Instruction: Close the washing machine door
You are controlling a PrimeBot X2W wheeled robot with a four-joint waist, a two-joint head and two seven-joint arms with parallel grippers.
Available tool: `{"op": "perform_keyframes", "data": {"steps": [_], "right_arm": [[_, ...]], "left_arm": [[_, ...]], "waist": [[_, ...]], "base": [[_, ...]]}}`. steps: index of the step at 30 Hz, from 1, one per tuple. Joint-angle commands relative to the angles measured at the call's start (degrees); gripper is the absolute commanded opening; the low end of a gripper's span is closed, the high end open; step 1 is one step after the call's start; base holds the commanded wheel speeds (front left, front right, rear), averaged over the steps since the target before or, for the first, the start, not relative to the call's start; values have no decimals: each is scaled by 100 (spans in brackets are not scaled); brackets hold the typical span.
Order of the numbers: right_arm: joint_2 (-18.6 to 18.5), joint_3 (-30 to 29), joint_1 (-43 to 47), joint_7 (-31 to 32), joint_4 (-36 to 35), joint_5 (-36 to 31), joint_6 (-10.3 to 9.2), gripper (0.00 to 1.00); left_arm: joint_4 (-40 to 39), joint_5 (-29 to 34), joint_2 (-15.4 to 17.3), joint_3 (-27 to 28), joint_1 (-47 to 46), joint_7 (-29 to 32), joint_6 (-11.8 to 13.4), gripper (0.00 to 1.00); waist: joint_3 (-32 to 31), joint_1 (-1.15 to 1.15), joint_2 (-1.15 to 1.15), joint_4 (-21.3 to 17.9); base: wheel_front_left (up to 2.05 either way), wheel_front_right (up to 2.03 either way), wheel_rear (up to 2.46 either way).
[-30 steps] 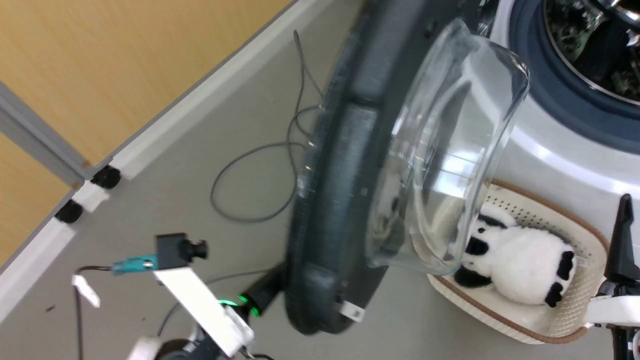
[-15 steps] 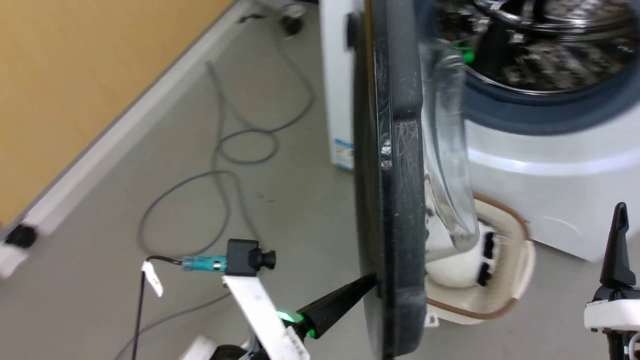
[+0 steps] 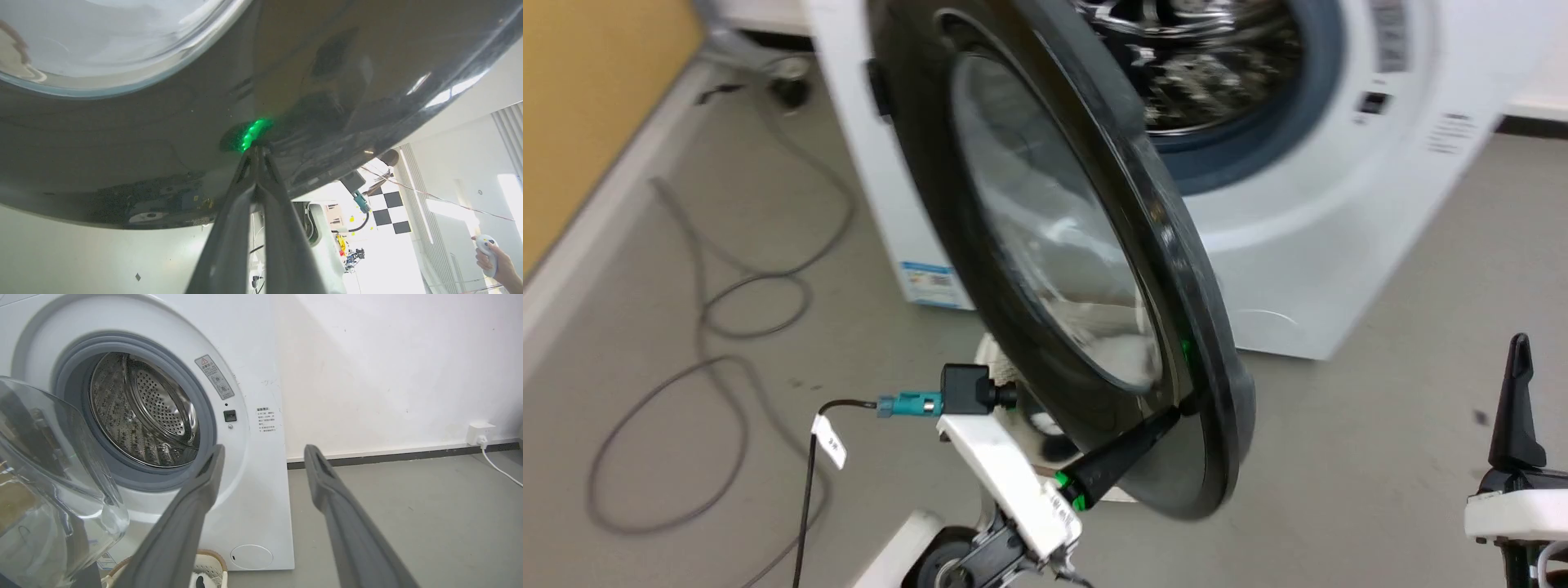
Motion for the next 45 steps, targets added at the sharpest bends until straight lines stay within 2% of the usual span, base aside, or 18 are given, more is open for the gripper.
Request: {"op": "perform_keyframes", "data": {"steps": [1, 9, 15, 21, 25, 27, 29, 32, 33, 36, 40, 44, 45], "right_arm": [[7, 10, 13, -26, -2, 31, 5, 100], [7, 192, 59, -26, 36, 99, 5, 100], [7, 220, 112, -26, 65, 129, 5, 100], [7, 244, 141, -26, 41, 142, 5, 100], [7, 247, 195, -26, 11, 170, 5, 100], [7, 240, 232, -26, 3, 176, 5, 100], [7, 228, 267, -26, -9, 184, 5, 100], [7, 235, 282, -26, -32, 194, 5, 100], [7, 241, 280, -26, -39, 198, 5, 100], [7, 274, 272, -26, -60, 185, 5, 100], [7, 287, 272, -26, -83, 165, 5, 100], [7, 298, 279, -26, -94, 167, 5, 100], [7, 298, 282, -26, -95, 173, 5, 100]], "left_arm": [[68, -9, -49, -18, -122, -47, -26, 0], [826, -38, -281, -230, -446, -315, -26, 0], [685, 88, -174, -245, -501, -696, -26, 0], [265, 860, 316, -336, -697, -1959, -26, 0], [398, 1731, 815, -511, -939, -2932, -26, 0], [644, 2280, 962, -369, -1037, -3130, -26, 0], [858, 2983, 943, 133, -1085, -3170, 54, 0], [695, 4320, 679, 1253, -946, -3175, 589, 0], [583, 4862, 619, 1568, -877, -3175, 841, 0], [284, 6074, 413, 2135, -561, -3176, 1351, 0], [151, 7239, 293, 2472, -110, -3177, 1933, 0], [70, 7854, 174, 2724, 308, -3177, 2386, 0], [81, 7917, 139, 2763, 432, -3177, 2430, 37]], "waist": [[-9, 0, 0, -319], [-14, 0, 0, -708], [-91, 0, 0, -718], [-211, 0, 0, -593], [-298, 0, 0, -491], [-338, 0, 0, -427], [-368, 0, 0, -358], [-371, 0, 0, -271], [-368, 0, 0, -248], [-369, 0, 0, -199], [-380, 0, 0, -142], [-393, 0, 0, -115], [-397, 0, 0, -109]], "base": [[0, 0, 0], [0, 0, 0], [0, 0, 0], [0, 0, 0], [0, 0, 0], [0, 0, 0], [0, 0, 0], [0, 0, 0], [0, 0, 0], [0, 0, 0], [0, 0, 0], [0, 0, 0], [0, 0, 0]]}}
